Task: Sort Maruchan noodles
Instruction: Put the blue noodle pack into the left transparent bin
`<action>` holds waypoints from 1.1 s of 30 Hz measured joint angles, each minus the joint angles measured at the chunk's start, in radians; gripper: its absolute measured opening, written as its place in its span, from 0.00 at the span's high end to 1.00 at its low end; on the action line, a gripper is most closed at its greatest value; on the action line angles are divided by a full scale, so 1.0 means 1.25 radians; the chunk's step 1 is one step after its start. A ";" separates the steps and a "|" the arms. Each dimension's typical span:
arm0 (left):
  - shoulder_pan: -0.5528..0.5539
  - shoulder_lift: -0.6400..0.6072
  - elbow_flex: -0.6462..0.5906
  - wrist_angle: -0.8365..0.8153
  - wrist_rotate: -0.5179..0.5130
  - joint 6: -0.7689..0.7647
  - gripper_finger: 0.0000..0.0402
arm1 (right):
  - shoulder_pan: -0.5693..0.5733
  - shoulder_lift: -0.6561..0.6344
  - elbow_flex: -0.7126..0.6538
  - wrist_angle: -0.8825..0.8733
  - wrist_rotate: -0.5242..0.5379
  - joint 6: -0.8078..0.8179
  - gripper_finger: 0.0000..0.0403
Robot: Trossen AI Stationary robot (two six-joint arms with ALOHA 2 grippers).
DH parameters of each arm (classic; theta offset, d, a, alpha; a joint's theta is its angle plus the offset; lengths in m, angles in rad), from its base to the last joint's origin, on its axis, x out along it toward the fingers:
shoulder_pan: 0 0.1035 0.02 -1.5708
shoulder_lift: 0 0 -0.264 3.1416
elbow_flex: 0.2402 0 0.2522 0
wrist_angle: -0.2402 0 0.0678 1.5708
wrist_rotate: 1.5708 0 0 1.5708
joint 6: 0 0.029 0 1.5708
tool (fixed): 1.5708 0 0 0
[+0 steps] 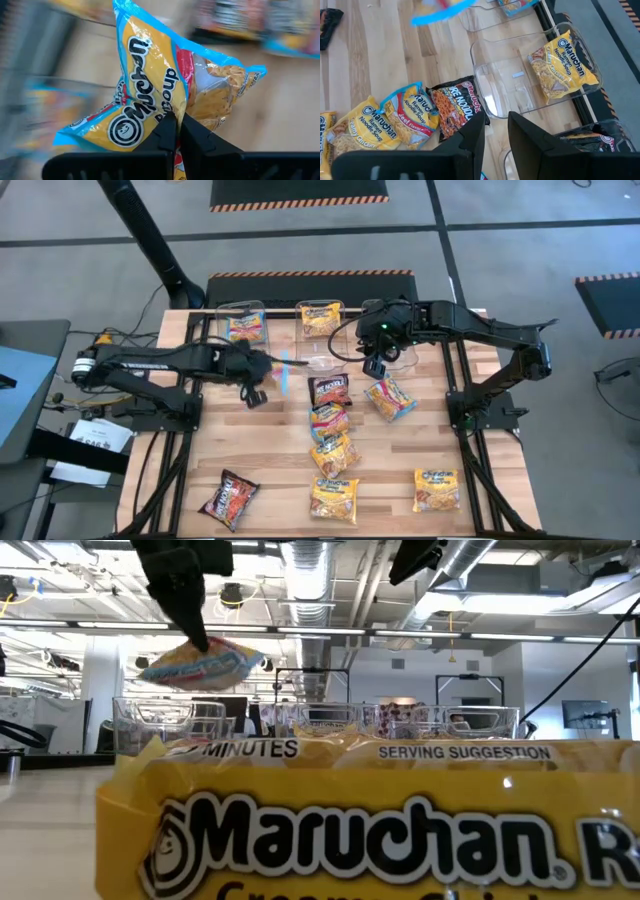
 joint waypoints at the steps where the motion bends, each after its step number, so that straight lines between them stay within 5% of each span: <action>1: 0.005 -0.003 0.014 -0.016 -0.045 0.011 1.00 | 0.000 0.000 0.000 0.000 0.000 0.000 0.72; 11: 0.149 0.000 0.044 -0.056 -0.377 0.152 1.00 | 0.000 0.000 0.000 0.000 0.000 0.000 0.72; 21: 0.326 0.042 -0.051 0.020 -0.273 0.219 1.00 | 0.000 0.000 0.000 0.000 0.000 0.000 0.72; 33: 0.417 0.183 -0.057 0.056 -0.161 0.231 1.00 | 0.000 0.000 0.000 0.000 0.000 0.001 0.72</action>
